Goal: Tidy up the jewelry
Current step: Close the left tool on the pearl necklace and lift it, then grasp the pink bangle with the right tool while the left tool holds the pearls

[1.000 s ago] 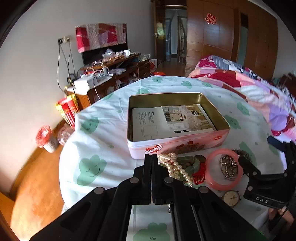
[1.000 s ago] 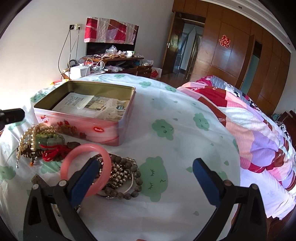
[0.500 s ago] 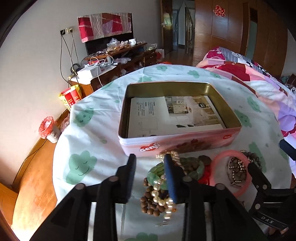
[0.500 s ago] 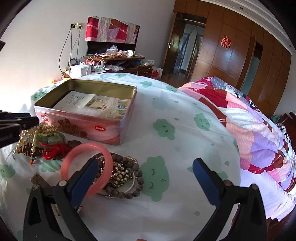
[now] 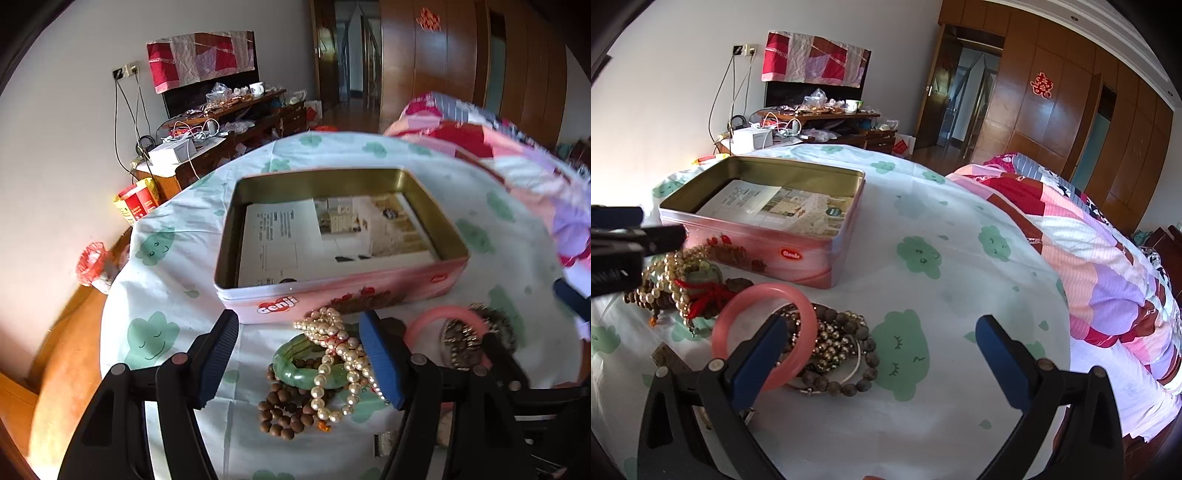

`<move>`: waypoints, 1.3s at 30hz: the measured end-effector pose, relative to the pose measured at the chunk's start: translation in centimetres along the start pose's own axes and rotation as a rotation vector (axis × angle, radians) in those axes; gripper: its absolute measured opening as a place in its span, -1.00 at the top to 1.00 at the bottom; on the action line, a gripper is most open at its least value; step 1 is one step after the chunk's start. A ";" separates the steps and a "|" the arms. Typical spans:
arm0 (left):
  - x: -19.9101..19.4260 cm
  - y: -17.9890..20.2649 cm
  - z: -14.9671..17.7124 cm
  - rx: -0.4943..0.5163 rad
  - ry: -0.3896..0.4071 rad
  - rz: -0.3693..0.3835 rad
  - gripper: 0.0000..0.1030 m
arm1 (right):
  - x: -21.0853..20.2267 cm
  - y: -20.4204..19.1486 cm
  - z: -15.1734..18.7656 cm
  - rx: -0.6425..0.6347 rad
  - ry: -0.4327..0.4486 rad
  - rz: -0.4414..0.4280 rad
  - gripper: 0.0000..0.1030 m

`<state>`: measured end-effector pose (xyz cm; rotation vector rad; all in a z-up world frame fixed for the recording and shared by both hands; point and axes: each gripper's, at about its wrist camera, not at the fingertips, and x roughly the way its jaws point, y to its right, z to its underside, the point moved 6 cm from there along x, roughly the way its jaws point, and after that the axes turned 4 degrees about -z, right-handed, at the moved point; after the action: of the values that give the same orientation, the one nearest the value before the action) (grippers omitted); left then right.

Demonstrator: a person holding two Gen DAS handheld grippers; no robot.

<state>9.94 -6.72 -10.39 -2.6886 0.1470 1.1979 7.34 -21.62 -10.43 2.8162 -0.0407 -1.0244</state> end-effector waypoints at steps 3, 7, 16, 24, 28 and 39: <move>0.7 0.2 0.4 0.006 -0.011 0.007 -0.32 | 0.0 0.0 0.0 -0.001 -0.001 -0.003 -1.00; 0.6 -0.3 0.9 -0.024 -0.017 0.074 0.12 | 0.0 0.0 0.0 -0.005 0.000 -0.007 -1.00; -1.4 -1.2 1.6 -0.003 0.034 0.104 0.75 | -0.1 -0.2 -0.1 -0.012 0.008 -0.026 -0.93; -3.5 -2.6 0.9 -0.028 0.095 0.116 0.75 | 0.3 -0.8 -0.3 -0.022 -0.022 -0.085 -0.32; -3.5 -2.8 1.0 -0.021 0.104 0.097 0.75 | 0.3 -1.9 -0.6 -0.059 -0.027 -0.111 -0.08; -2.3 -3.3 1.7 0.006 0.087 0.045 0.75 | 1.8 -4.2 0.0 -0.169 -0.083 -0.099 0.73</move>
<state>7.73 -3.10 -9.35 -2.7472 0.2249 1.0907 8.68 -17.59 -12.18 2.6458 0.1697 -1.1094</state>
